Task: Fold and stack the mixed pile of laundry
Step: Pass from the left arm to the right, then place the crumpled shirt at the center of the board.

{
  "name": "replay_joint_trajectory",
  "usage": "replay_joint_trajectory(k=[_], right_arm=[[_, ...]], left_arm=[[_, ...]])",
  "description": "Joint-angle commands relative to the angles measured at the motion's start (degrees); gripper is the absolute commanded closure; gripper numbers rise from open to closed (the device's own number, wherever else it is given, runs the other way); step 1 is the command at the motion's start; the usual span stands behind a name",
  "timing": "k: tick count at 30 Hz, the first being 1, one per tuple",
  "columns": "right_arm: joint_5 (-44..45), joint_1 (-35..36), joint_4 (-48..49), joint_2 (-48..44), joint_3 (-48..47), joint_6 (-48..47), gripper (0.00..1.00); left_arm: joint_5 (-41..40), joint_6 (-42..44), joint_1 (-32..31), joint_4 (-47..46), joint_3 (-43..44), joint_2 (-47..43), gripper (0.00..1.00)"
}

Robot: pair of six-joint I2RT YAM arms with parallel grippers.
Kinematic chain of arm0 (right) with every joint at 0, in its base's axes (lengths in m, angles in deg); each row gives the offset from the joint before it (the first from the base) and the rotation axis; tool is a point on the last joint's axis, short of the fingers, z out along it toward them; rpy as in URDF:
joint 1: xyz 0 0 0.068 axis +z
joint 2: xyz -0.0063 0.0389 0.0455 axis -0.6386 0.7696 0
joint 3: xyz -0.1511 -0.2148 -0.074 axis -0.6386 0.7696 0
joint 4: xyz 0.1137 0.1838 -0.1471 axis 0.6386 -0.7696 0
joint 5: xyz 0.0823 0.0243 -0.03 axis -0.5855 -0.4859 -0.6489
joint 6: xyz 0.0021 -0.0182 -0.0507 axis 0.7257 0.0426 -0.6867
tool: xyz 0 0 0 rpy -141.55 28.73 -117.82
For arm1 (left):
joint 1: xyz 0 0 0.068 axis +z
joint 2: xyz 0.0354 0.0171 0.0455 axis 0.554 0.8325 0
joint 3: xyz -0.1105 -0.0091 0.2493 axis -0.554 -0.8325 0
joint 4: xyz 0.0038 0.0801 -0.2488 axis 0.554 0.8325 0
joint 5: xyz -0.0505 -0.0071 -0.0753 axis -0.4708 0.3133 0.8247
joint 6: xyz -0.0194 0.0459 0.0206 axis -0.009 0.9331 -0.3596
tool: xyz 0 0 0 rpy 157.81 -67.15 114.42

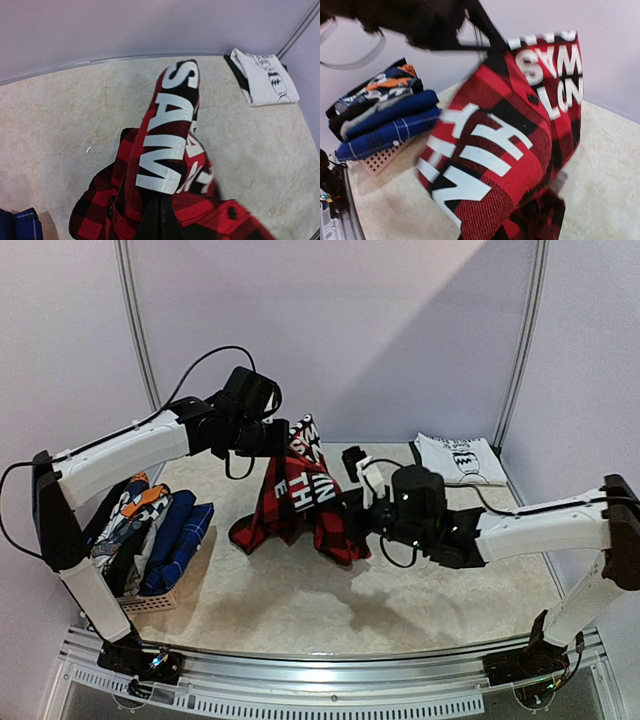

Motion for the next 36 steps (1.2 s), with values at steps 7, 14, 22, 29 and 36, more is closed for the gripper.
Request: replay_joint_trajectory(k=[7, 14, 22, 29, 36], right_arm=[[3.1, 0.2, -35.2, -12.5, -19.4, 0.2, 1.00], [11.5, 0.2, -45.3, -11.9, -30.8, 2.7, 1.00], [15.6, 0.2, -50.7, -11.4, -39.0, 1.6, 1.00], [17.1, 0.2, -53.1, -10.3, -43.8, 0.4, 1.00], [19.4, 0.2, -55.5, -7.0, -49.5, -0.8, 1.00]], left_arm=[[8.1, 9.8, -1.2, -5.0, -6.0, 3.6, 0.63], [6.6, 12.8, -3.7, -11.4, -17.8, -7.3, 0.11], [8.1, 19.1, -10.9, -18.2, -32.6, -21.4, 0.01], [8.5, 21.1, -19.1, -24.0, -39.0, -22.7, 0.00], [3.1, 20.3, -23.7, -32.5, -40.3, -17.2, 0.01]])
